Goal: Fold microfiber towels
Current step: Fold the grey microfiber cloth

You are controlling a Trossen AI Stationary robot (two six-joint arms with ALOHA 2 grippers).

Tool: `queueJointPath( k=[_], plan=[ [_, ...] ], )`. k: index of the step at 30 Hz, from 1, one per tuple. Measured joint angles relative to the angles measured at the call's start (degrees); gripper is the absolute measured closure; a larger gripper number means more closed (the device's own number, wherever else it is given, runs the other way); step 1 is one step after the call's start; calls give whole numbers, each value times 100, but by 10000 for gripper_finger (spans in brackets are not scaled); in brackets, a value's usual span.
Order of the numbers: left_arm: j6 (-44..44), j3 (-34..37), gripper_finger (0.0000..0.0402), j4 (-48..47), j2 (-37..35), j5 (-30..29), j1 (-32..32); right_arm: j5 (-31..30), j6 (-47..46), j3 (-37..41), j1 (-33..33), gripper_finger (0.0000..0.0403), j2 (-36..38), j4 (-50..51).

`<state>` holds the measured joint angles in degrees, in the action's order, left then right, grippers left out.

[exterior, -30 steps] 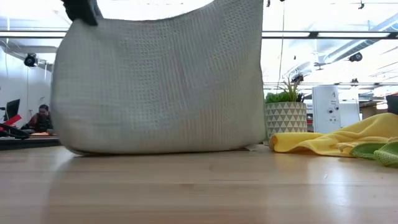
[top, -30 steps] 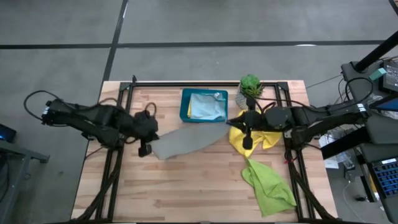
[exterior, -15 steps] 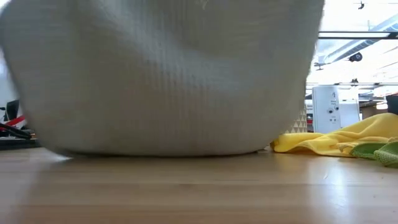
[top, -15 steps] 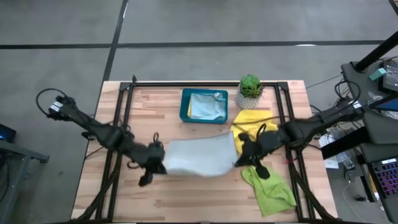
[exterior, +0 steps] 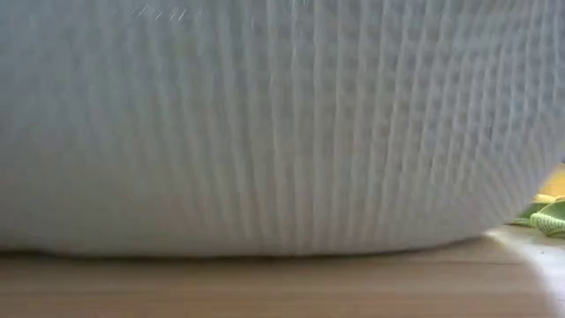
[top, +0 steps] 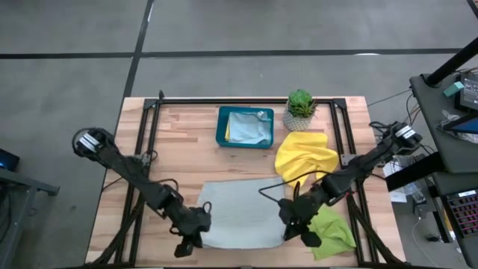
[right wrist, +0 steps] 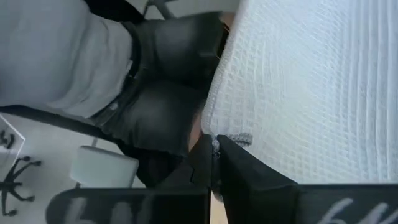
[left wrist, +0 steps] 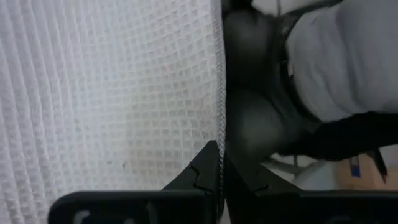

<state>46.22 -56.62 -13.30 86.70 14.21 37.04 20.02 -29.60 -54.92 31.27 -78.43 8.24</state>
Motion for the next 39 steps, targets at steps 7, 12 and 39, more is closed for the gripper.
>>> queueJointPath(
  k=[7, 12, 39],
  plan=[
    [-327, 67, 402, -96, 388, 23, -67, -270, -308, 0, -130, 394, -228, 380],
    [-808, 95, 402, -1004, 86, -32, -316, -1772, -241, -2, -371, 394, 41, 1396],
    [-3828, -1776, 402, -4044, -3396, -1322, -2447, -3192, 2333, -162, -1262, 394, 2753, 576]
  ],
)
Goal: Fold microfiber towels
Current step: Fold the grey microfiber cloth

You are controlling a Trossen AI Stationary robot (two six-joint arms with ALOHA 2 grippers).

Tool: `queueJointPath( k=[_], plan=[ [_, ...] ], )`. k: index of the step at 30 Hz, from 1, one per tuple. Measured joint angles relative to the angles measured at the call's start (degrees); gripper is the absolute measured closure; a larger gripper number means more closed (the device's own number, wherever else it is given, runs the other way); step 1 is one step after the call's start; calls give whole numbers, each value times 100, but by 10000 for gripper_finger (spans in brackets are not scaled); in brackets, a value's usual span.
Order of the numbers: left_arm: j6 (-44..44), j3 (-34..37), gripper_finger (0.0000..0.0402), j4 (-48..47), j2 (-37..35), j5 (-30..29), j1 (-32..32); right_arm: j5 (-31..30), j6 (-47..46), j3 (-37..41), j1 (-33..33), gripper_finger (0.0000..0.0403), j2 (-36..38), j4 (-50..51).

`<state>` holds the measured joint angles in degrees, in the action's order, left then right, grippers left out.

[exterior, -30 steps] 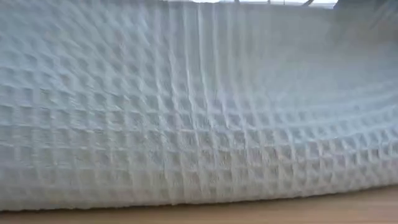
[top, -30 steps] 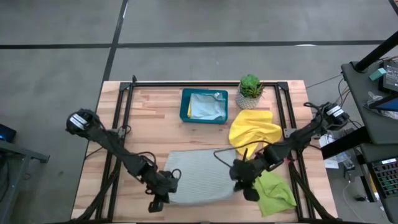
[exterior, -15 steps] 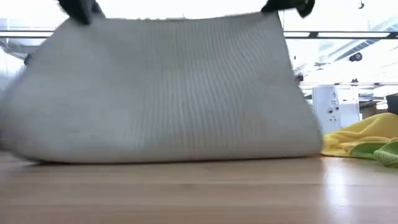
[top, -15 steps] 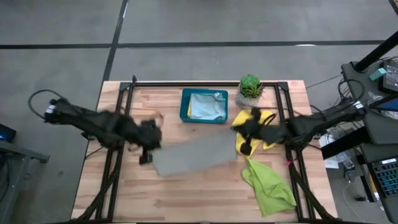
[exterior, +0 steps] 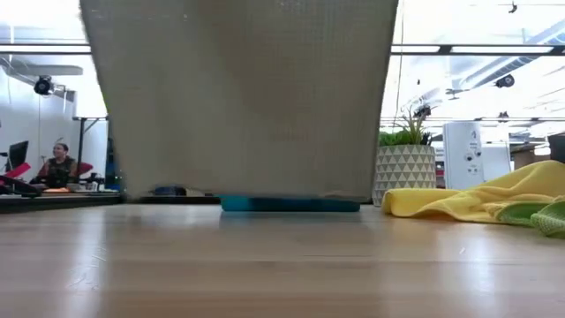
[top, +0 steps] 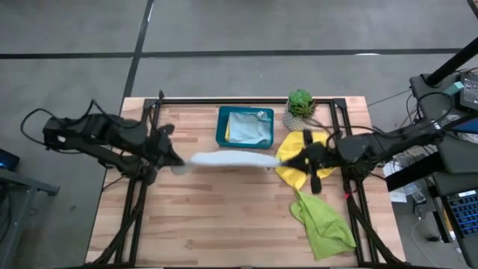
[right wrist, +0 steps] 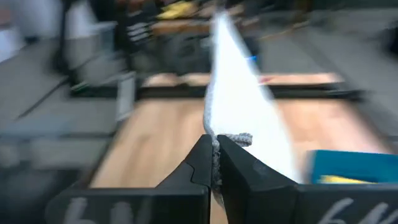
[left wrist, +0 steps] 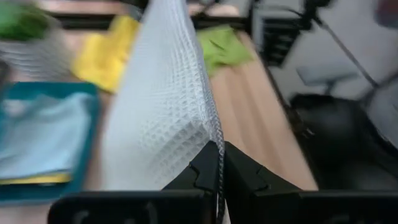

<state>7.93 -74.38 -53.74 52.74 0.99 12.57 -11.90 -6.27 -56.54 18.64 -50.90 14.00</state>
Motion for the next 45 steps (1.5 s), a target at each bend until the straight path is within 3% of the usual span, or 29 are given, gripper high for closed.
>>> queueJointPath(
  k=[2, 8, 13, 17, 25, 30, 33, 38, 45],
  plan=[
    [86, 165, 402, -8, 108, 24, 258, 456, -29, 26, 111, 394, -149, 8],
    [294, 449, 402, -30, 522, 53, 783, 526, -317, -25, 337, 394, -543, 19],
    [1293, 590, 402, 70, 933, 24, 1203, 1634, -1056, 4, 417, 394, -887, 262],
    [1683, 880, 402, 586, 1349, 216, 1745, 2205, -1403, 36, 720, 394, -1332, 234],
    [2793, 1263, 402, 1811, 2547, 441, 2491, 2552, -2103, 44, 1120, 394, -2424, -216],
    [2874, 1267, 402, 1794, 3188, 484, 2524, 2459, -2240, 47, 984, 394, -2847, -178],
    [2689, 1267, 402, 1524, 3416, 465, 2422, 1883, -2242, 47, 799, 394, -2938, 137],
    [2620, 1311, 402, 756, 3543, -93, 2212, 661, -2368, 49, 429, 394, -3022, 1105],
    [2536, 1698, 402, 453, 3474, -835, 1801, 286, -2365, 51, 79, 394, -3066, 1419]
  ],
)
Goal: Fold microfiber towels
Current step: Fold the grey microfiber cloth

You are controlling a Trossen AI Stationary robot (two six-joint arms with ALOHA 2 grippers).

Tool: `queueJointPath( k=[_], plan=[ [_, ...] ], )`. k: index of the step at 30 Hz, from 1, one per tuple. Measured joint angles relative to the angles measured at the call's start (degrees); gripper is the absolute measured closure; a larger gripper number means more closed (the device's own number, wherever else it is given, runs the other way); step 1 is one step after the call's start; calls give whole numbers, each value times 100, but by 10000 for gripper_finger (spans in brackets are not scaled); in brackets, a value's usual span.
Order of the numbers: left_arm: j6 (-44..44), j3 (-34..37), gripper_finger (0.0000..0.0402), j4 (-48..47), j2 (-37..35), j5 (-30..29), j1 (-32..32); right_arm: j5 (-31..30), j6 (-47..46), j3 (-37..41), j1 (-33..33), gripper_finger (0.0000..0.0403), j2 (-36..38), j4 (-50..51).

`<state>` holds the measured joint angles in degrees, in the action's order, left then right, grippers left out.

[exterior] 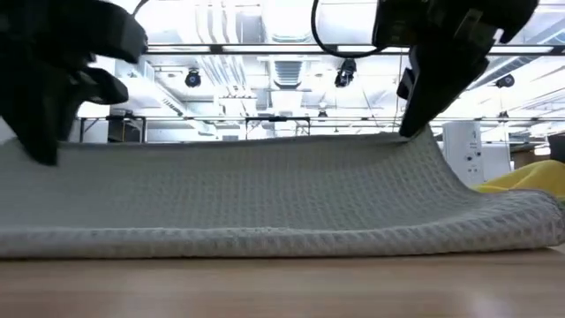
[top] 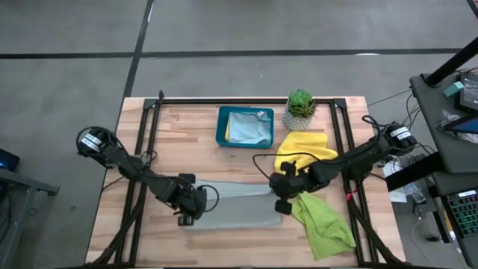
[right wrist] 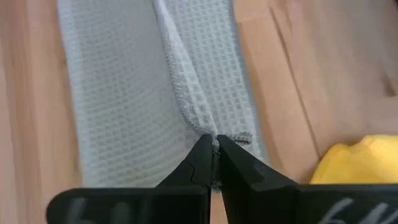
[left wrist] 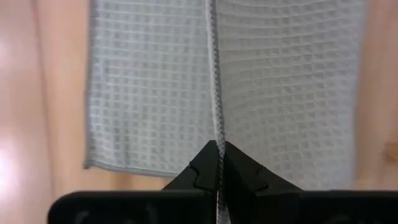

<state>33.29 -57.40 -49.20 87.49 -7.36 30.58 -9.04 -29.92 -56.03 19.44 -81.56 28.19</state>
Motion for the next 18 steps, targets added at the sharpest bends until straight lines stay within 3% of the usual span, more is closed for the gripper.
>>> queueJointPath(
  k=[4, 12, 18],
  plan=[
    [-229, 142, 402, 6, -12, -526, -188, -15, 36, 2, -127, 394, 0, 62],
    [-491, 419, 402, 29, -16, -686, -540, -22, 16, 6, -176, 394, 0, 176],
    [-862, 439, 402, 51, -18, -1201, -661, -163, 50, 7, -228, 394, 0, 343]
  ],
)
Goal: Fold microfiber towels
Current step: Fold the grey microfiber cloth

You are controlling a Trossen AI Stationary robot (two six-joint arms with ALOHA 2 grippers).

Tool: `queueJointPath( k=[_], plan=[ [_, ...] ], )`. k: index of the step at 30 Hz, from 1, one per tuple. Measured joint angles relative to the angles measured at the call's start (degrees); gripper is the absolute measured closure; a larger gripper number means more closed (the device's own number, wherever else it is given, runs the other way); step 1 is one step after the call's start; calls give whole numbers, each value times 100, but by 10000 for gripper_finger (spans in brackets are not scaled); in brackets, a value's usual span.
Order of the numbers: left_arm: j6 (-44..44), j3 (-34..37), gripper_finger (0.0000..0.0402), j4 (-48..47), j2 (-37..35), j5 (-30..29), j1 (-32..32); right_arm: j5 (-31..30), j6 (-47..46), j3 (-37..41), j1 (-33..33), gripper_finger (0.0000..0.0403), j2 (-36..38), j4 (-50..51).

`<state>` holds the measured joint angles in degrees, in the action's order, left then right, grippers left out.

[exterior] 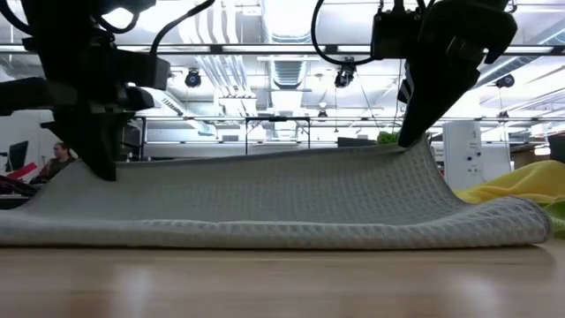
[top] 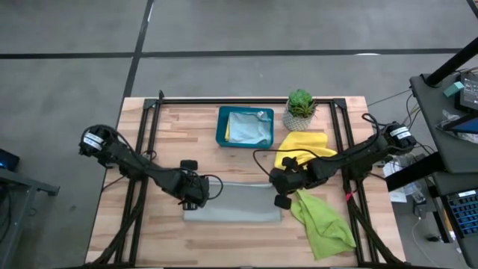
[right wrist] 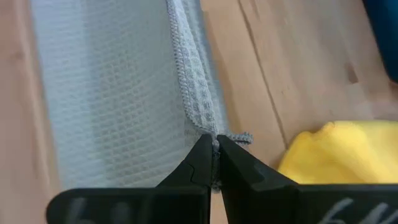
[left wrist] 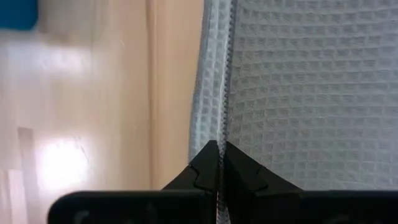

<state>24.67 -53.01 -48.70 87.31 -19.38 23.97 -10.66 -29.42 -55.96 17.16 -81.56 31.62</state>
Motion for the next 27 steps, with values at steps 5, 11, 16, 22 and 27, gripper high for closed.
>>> queueJointPath(
  k=[5, 11, 16, 22, 27],
  plan=[
    [-233, 0, 402, 77, 0, -59, -79, -142, -4, 4, -34, 394, 0, 78],
    [-254, 18, 402, 175, 0, -63, -152, -146, 1, 4, -34, 394, 0, 67],
    [-253, 33, 401, 189, 0, -69, -162, -158, -6, 4, -34, 382, 0, 30],
    [-105, 57, 349, 163, 0, -98, -180, -454, 1, 4, -37, 326, 11, 121],
    [-101, 45, 289, 164, -5, -100, -177, -448, -16, 4, -58, 286, 76, 293]
  ],
)
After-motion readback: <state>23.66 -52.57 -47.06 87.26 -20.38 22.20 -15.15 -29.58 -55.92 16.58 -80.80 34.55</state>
